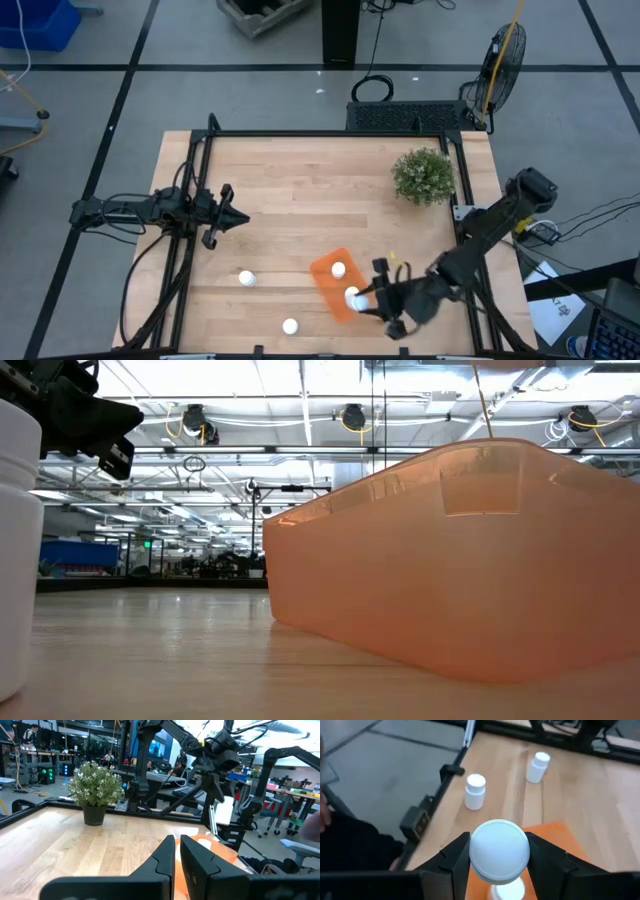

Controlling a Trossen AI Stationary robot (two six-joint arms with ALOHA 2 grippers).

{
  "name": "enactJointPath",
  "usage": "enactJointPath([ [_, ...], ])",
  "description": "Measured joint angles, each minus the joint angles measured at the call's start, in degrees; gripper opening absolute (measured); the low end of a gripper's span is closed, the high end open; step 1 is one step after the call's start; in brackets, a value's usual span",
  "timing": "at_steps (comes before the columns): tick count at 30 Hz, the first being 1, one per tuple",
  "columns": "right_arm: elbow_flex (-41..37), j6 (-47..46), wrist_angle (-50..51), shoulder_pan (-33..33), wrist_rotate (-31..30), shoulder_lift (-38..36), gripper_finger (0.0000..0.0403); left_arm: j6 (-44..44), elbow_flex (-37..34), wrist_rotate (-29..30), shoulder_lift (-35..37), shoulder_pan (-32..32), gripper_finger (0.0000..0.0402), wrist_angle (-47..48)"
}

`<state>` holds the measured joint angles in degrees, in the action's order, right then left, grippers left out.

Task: Pick and place pill bottles into a basket
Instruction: Put the white pill bottle into the orange bin

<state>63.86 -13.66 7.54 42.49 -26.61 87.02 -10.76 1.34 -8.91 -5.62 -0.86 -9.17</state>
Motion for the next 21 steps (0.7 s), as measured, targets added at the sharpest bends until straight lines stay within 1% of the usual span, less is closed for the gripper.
enactJointPath([
  [3,0.0,2.1,-0.4,-4.1,4.2,1.1,0.0153,0.0,0.0,0.0,0.0,0.0,0.0033,0.0],
  [8,0.0,4.5,-0.2,-9.6,7.4,2.7,0.0151,0.0,0.0,0.0,0.0,0.0,0.0033,0.0],
  [12,0.0,5.7,-2.2,-13.3,11.5,5.2,0.0154,0.0,0.0,0.0,0.0,0.0,0.0033,0.0],
  [15,0.0,6.0,-3.5,-14.5,14.7,7.9,0.0152,0.0,0.0,0.0,0.0,0.0,0.0033,0.0],
  [21,0.0,4.4,-3.7,-14.7,14.9,11.6,0.0155,0.0,0.0,0.0,0.0,0.0,0.0033,0.0],
])
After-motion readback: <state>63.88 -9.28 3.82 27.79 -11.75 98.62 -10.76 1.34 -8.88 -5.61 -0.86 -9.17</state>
